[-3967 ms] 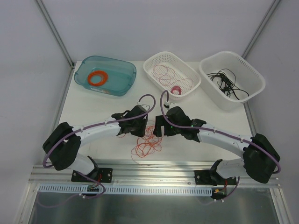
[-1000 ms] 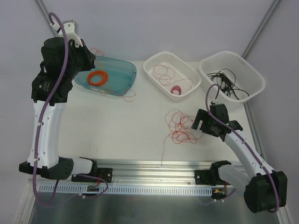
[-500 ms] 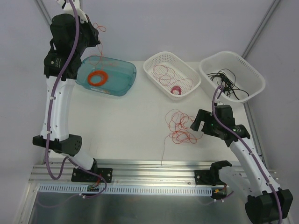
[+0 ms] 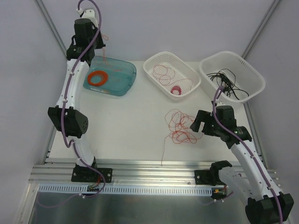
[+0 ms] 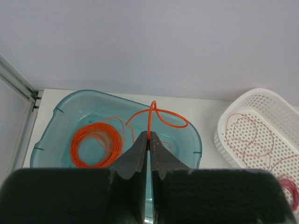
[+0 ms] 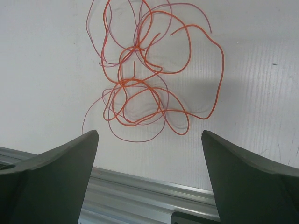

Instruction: Untangle the cables

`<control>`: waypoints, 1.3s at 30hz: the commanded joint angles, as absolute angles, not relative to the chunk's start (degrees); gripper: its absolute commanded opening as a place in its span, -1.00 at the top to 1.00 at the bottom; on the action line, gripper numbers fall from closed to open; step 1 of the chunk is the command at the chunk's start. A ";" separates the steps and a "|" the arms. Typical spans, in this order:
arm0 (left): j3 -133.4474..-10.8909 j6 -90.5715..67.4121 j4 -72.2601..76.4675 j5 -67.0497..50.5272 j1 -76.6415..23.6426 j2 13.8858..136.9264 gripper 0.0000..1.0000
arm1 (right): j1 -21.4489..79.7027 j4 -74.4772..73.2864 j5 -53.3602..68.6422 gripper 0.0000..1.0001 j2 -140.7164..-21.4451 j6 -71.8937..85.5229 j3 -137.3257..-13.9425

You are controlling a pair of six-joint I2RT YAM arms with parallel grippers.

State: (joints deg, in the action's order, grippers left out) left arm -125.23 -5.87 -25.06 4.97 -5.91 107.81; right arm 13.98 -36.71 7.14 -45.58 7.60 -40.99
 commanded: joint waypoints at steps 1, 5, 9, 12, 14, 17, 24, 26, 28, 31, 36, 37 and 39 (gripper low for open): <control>-121.48 -5.09 -19.43 3.08 -5.36 109.68 1.00 | 14.33 -36.12 8.35 -0.94 -45.26 6.15 -40.78; -115.06 -8.17 -18.99 0.09 -5.36 111.18 1.00 | 14.33 -35.51 8.52 -0.95 -45.97 6.85 -40.43; -109.69 -12.20 -18.72 -10.25 -5.45 111.10 0.97 | 14.24 -35.07 9.05 -0.95 -46.32 7.03 -40.34; -107.32 -14.06 -18.02 -14.74 -5.45 109.52 0.89 | 14.41 -35.16 9.05 -0.95 -46.32 7.03 -40.25; -105.83 -13.80 -17.67 -16.08 -5.45 108.38 0.74 | 14.41 -35.07 8.97 -0.95 -46.49 6.94 -40.25; -102.67 -13.10 -17.75 -12.14 -5.36 106.71 0.41 | 14.50 -35.42 9.14 -0.95 -46.84 6.86 -40.52; -93.88 -15.73 -17.67 -9.40 -5.36 95.90 -0.59 | 15.73 -36.65 8.17 -0.98 -47.11 6.33 -40.78; -90.11 -17.13 -17.67 -11.24 -5.62 93.18 -0.83 | 16.08 -36.74 8.09 -0.98 -47.46 6.07 -41.13; -87.12 -18.10 -17.75 -12.65 -5.97 88.78 -0.98 | 16.69 -36.83 8.35 -0.98 -48.59 5.71 -41.48; -80.26 -19.69 -17.75 -15.20 -7.73 82.37 -0.98 | 17.84 -36.13 8.09 -0.94 -50.00 5.97 -41.84; -68.04 -21.18 -17.75 -15.56 -13.26 71.12 -0.98 | 20.30 -34.10 4.85 -0.89 -53.34 7.21 -41.84; -66.37 -21.53 -17.75 -15.21 -15.79 69.62 -0.98 | 20.91 -33.75 4.49 -0.88 -53.87 7.38 -41.84; -61.45 -22.06 -17.84 -15.20 -18.18 65.68 -0.98 | 21.44 -32.79 4.05 -0.85 -55.36 7.56 -41.92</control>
State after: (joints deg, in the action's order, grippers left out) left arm -66.22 -20.16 -17.87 -13.58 -15.38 69.56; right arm 20.47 -35.33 6.22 -53.98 7.01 -40.45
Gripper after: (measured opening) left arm 0.990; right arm 0.932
